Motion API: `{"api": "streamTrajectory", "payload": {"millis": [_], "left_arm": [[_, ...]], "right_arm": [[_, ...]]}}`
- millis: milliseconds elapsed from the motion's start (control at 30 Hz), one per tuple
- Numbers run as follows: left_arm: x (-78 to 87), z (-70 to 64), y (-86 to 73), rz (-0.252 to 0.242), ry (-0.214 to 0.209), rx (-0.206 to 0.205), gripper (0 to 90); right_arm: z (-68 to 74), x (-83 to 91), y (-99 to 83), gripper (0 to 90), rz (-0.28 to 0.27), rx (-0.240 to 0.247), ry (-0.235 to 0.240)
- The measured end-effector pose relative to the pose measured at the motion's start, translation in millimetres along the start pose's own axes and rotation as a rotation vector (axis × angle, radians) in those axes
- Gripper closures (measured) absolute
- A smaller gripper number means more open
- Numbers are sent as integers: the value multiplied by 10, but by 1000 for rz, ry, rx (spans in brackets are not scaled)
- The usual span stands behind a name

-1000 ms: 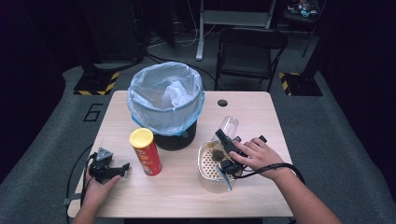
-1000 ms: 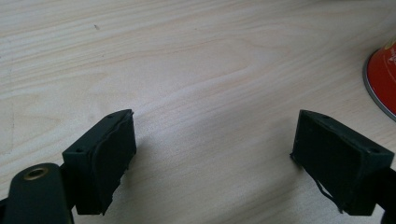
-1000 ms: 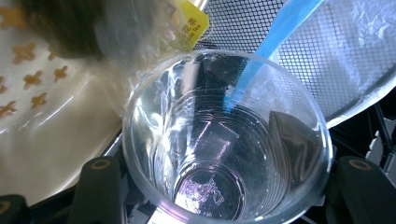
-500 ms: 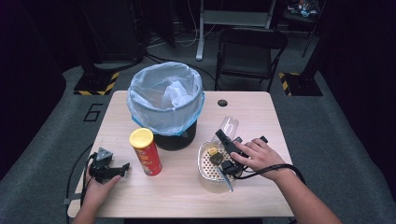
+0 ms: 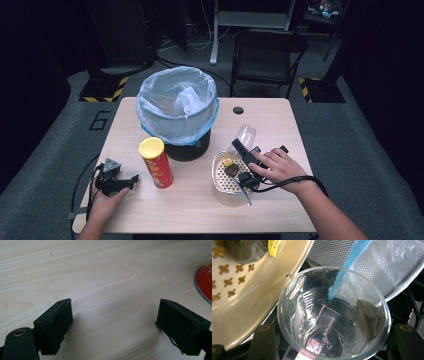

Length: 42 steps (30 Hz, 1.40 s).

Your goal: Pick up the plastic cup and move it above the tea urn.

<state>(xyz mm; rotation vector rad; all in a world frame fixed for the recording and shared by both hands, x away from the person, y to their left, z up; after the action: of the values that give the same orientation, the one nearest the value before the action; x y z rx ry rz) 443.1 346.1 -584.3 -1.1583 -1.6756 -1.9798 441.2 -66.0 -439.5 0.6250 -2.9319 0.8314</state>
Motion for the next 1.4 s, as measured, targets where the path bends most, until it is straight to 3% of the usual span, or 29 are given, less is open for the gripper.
{"api": "streamTrajectory", "payload": {"millis": [67, 133, 167, 333, 467, 600, 633, 800, 967, 1100, 1400], "left_arm": [[0, 0, 0, 0, 0, 0, 132], [0, 0, 0, 0, 0, 0, 132], [0, 0, 0, 0, 0, 0, 132], [0, 0, 0, 0, 0, 0, 131], [0, 0, 0, 0, 0, 0, 132], [0, 0, 0, 0, 0, 0, 132], [0, 0, 0, 0, 0, 0, 132], [0, 0, 0, 0, 0, 0, 131], [0, 0, 0, 0, 0, 0, 132], [0, -1, 0, 0, -1, 1, 132], [0, 0, 0, 0, 0, 0, 132]], "right_arm": [[-43, 10, -12, 359, 1, -9, -36], [15, 10, -5, 358, -7, -25, 15], [-27, 23, -18, 358, 7, -47, -40], [-46, 28, -14, 355, 0, -64, -49], [-52, 36, -14, 353, -2, -132, -65], [-106, 79, -32, 348, 2, -224, -111], [-94, 100, -52, 348, 16, -295, -125], [-208, 178, -143, 345, 11, -519, -178], [-261, 237, -238, 343, -2, -825, -189], [-282, 239, -329, 340, -48, -1121, -156], [-317, 222, -452, 338, -184, -1528, -4]]}}
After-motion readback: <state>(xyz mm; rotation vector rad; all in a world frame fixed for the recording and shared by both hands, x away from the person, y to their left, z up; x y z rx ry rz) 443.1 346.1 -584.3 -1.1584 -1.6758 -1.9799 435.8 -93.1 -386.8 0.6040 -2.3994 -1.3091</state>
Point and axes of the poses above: each handheld gripper's, and its own axes: x roughly backward along the jaws, y roughly out of its top, z roughly to its left, the point moved 8 cm from there along -x, roughly forward along the jaws, and after that the axes turned 5 degrees about z, right-handed, at the moved point
